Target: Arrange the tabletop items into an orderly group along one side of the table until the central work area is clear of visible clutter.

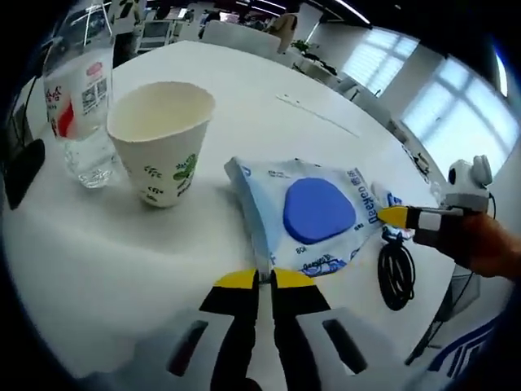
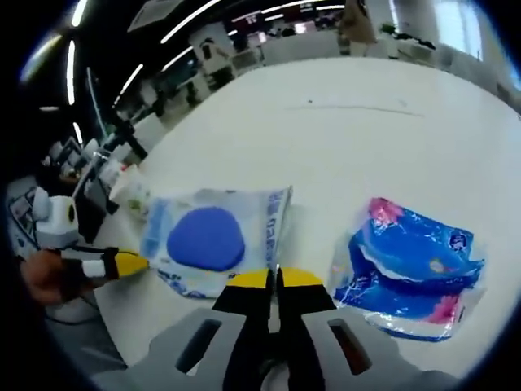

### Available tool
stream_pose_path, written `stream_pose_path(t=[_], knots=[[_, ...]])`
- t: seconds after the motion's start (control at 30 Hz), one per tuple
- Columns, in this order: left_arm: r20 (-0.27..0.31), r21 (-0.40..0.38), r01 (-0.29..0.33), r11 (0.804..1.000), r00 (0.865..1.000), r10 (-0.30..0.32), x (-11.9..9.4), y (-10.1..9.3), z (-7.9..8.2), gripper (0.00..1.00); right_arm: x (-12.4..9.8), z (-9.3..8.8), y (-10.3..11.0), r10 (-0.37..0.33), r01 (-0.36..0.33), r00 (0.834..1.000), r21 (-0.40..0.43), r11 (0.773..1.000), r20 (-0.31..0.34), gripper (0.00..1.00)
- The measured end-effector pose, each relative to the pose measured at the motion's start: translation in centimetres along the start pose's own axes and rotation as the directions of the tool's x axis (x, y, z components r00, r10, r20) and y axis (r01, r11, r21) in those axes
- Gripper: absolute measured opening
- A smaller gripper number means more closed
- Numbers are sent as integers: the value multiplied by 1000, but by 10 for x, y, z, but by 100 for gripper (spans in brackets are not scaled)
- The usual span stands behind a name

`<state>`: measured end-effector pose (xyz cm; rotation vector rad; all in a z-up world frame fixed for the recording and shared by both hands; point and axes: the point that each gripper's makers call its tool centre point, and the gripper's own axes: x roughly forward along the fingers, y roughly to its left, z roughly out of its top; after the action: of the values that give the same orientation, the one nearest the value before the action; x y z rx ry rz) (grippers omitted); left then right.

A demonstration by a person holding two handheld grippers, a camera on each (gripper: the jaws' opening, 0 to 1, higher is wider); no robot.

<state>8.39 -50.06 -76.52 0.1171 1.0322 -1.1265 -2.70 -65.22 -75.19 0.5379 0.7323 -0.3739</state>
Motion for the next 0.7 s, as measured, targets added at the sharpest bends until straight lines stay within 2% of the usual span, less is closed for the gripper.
stream_pose_path(t=[0.23, 0.4, 0.7], knots=[[28, -39, -7, 999, 1000, 8, -1, 8, 10, 1, -6, -5, 5, 29, -29, 1000, 4, 1000, 7, 0], [64, -109, -20, 994, 998, 27, 1, 19, 23, 1, -7, -9, 13, 47, -47, 999, 9, 999, 11, 0], [103, -190, -28, 981, 994, 48, 0, 31, 36, 1, -5, -13, 27, 67, -67, 998, 12, 998, 10, 0]])
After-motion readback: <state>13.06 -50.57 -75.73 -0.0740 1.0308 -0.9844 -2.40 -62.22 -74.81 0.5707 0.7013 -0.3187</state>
